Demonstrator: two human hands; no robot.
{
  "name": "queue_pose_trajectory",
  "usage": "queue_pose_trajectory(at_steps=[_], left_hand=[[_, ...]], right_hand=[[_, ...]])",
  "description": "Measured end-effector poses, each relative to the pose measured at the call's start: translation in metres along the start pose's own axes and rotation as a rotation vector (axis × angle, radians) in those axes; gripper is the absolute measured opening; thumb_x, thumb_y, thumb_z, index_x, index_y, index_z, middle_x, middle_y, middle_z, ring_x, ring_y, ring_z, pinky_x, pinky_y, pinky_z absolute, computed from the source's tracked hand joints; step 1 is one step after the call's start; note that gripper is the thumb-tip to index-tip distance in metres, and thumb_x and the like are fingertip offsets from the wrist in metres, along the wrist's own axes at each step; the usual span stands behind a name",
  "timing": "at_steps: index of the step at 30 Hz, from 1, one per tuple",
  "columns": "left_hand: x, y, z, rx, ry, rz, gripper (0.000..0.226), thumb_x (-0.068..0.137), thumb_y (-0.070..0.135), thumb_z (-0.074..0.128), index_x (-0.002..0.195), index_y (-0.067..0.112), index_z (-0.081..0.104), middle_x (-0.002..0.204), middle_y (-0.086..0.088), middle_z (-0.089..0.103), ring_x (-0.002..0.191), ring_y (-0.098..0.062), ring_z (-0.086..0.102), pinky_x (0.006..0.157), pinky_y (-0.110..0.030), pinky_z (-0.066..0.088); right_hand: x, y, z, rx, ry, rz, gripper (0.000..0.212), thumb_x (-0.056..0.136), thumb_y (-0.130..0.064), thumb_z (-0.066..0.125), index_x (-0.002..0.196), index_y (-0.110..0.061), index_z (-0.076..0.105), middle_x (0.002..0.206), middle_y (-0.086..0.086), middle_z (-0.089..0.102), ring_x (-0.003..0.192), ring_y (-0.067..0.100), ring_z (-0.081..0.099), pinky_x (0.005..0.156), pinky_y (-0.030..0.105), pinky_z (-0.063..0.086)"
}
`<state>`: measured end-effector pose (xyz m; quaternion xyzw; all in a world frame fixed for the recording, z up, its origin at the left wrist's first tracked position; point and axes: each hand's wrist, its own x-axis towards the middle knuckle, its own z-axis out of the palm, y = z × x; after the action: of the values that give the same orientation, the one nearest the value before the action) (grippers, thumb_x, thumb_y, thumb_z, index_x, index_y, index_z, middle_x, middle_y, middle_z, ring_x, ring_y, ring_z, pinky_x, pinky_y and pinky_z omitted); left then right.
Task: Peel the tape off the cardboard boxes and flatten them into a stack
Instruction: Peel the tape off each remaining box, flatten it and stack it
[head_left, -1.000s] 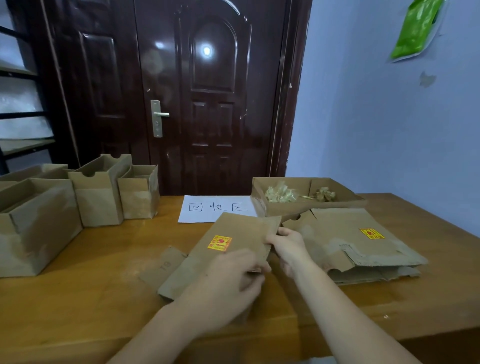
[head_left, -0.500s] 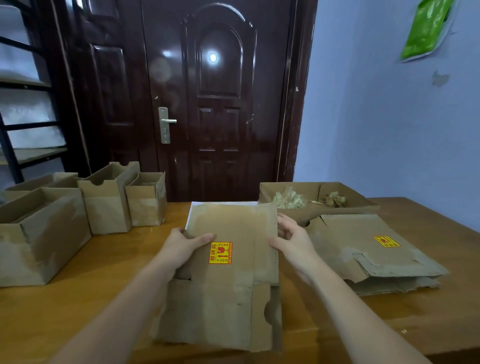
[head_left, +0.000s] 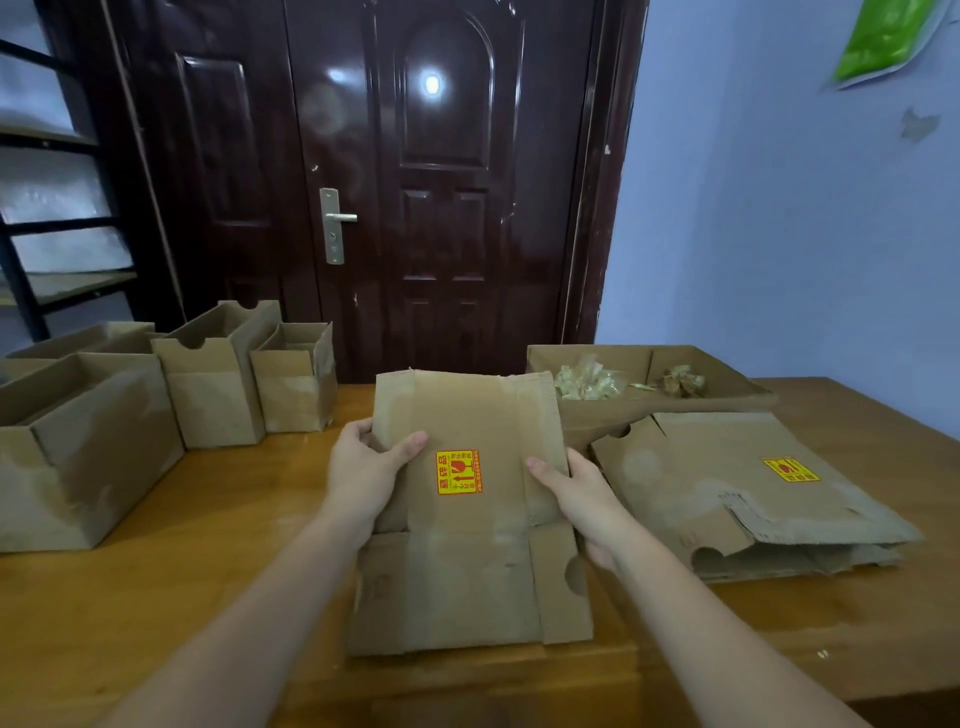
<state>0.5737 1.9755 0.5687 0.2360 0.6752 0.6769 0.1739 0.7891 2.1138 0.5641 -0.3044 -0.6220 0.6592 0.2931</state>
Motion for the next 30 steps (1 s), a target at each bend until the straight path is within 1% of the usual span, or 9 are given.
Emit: queue_pose_trajectory(at_steps=[4,6,8,11,14,19,23,27,30], left_hand=[[0.006,-0.001,-0.011,0.230,-0.196,0.027,0.078,0.080,0.036,0.086,0.135,0.041,0.032,0.116,0.018,0.057,0.100,-0.007,0.061,0.066,-0.021,0.054],[0.007,-0.006,-0.014,0.370,-0.259,0.059,0.084,0.082,0.030,0.086,0.140,0.042,0.028,0.113,0.023,0.054,0.097,-0.004,0.059,0.064,-0.017,0.051],[0.007,-0.014,-0.014,0.485,-0.248,0.098,0.087,0.082,0.027,0.087,0.148,0.034,0.030,0.118,0.017,0.057,0.101,-0.008,0.059,0.073,-0.023,0.051],[0.006,-0.021,-0.014,0.639,-0.246,0.136,0.085,0.082,0.027,0.087,0.151,0.024,0.038,0.131,0.004,0.063,0.115,-0.019,0.061,0.093,-0.035,0.052],[0.006,-0.022,-0.016,0.797,-0.263,0.163,0.080,0.082,0.037,0.086,0.148,0.025,0.041,0.132,0.002,0.065,0.117,-0.024,0.063,0.095,-0.040,0.052],[-0.001,-0.033,-0.015,1.213,-0.214,0.196,0.070,0.090,0.066,0.063,0.144,0.028,0.039,0.131,-0.001,0.058,0.116,-0.023,0.058,0.089,-0.038,0.052],[-0.017,-0.044,-0.008,1.523,-0.132,0.441,0.059,0.100,0.066,0.035,0.133,0.024,0.059,0.146,-0.003,0.044,0.130,-0.023,0.040,0.107,-0.040,0.039],[-0.048,-0.048,0.015,1.445,-0.341,0.264,0.126,0.069,0.104,0.001,0.156,0.019,0.036,0.163,-0.008,0.033,0.147,-0.032,0.029,0.118,-0.050,0.025],[-0.042,-0.046,0.010,1.412,-0.487,0.186,0.147,0.048,0.114,0.005,0.164,0.024,0.014,0.172,-0.003,0.011,0.157,-0.026,0.008,0.124,-0.054,0.007]], right_hand=[[0.004,-0.002,0.001,-0.067,0.131,-0.071,0.027,0.099,-0.027,0.066,0.125,-0.026,0.061,0.114,-0.007,0.075,0.099,0.009,0.072,0.083,0.031,0.060],[0.006,0.000,-0.001,-0.042,0.147,-0.088,0.047,0.096,-0.023,0.070,0.137,-0.031,0.050,0.121,-0.005,0.071,0.104,0.012,0.071,0.088,0.036,0.060],[0.005,0.009,0.000,-0.082,0.094,-0.127,0.075,0.094,-0.016,0.072,0.152,-0.044,0.033,0.127,-0.008,0.068,0.111,0.012,0.068,0.092,0.036,0.059],[0.007,0.029,0.006,-0.258,0.071,-0.129,0.076,0.093,-0.010,0.072,0.156,-0.033,0.035,0.141,-0.011,0.058,0.113,0.005,0.062,0.092,0.021,0.052],[0.015,0.035,0.001,-0.597,0.115,-0.092,0.068,0.092,-0.027,0.074,0.153,-0.021,0.044,0.146,-0.001,0.056,0.123,0.013,0.056,0.098,0.024,0.044],[0.020,0.037,0.001,-1.299,0.057,-0.048,0.070,0.092,-0.073,0.044,0.154,-0.040,0.038,0.139,0.002,0.049,0.127,0.026,0.048,0.094,0.040,0.046],[0.019,0.046,0.000,-1.527,0.064,-0.198,0.065,0.098,-0.073,0.027,0.153,-0.040,0.039,0.159,0.003,0.021,0.143,0.030,0.021,0.112,0.048,0.030],[0.025,0.045,0.002,-1.514,-0.207,-0.243,0.055,0.108,-0.053,0.017,0.161,-0.037,0.019,0.172,-0.004,0.001,0.156,0.022,-0.014,0.124,0.055,-0.001],[0.020,0.039,0.002,-1.491,-0.247,-0.281,0.055,0.108,-0.052,0.025,0.157,-0.028,0.035,0.172,-0.001,0.003,0.156,0.021,-0.017,0.126,0.050,-0.001]])
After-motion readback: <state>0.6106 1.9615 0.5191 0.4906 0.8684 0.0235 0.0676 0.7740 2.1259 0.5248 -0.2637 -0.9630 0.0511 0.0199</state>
